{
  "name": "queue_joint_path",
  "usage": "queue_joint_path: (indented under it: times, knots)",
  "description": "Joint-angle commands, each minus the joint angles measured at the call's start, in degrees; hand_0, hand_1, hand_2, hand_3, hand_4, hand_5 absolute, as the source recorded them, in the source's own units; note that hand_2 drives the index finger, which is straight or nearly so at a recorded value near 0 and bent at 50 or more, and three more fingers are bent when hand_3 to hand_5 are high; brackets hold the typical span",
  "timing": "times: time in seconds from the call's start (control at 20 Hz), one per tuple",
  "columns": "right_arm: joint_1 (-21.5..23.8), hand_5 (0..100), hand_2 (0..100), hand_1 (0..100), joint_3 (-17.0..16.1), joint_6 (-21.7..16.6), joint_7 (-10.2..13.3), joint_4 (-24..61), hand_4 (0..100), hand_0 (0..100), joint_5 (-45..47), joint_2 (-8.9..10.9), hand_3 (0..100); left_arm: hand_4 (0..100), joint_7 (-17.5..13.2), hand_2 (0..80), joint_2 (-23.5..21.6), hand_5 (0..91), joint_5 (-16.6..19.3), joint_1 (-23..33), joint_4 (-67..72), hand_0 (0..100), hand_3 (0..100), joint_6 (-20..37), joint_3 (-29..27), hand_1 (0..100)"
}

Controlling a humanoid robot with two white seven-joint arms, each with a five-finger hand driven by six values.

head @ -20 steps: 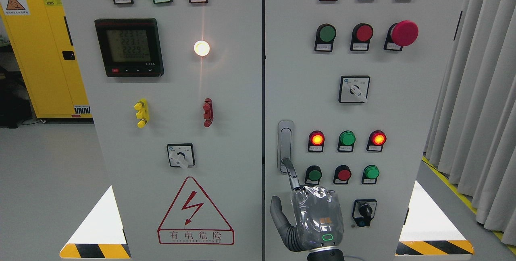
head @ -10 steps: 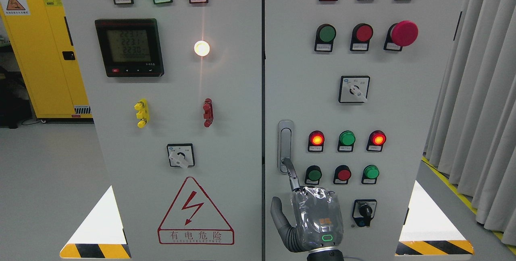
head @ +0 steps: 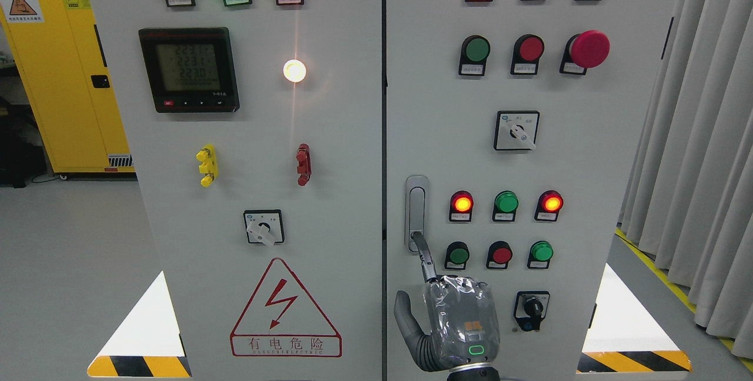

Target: Release door handle

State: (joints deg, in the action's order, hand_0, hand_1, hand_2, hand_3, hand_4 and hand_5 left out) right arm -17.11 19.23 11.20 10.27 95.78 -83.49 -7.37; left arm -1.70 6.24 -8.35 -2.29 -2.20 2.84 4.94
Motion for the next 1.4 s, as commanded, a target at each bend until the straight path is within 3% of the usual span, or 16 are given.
queue_joint_path:
  times: [0.0, 1.35]
  knots:
    - [0.06, 100, 0, 37, 0.1, -0.04, -0.25, -0.07, 100, 68, -0.1, -0.01, 100, 0, 0.03, 0.0, 0.0, 0.0, 0.0, 0.0, 0.0, 12, 0, 0.07, -0.01, 56]
    - [1.73, 100, 1, 37, 0.37, -0.3, 0.37, 2.65, 100, 68, 0.26, -0.01, 100, 0, 0.03, 0.0, 0.0, 0.0, 0.0, 0.0, 0.0, 12, 0, 0.07, 0.07, 56]
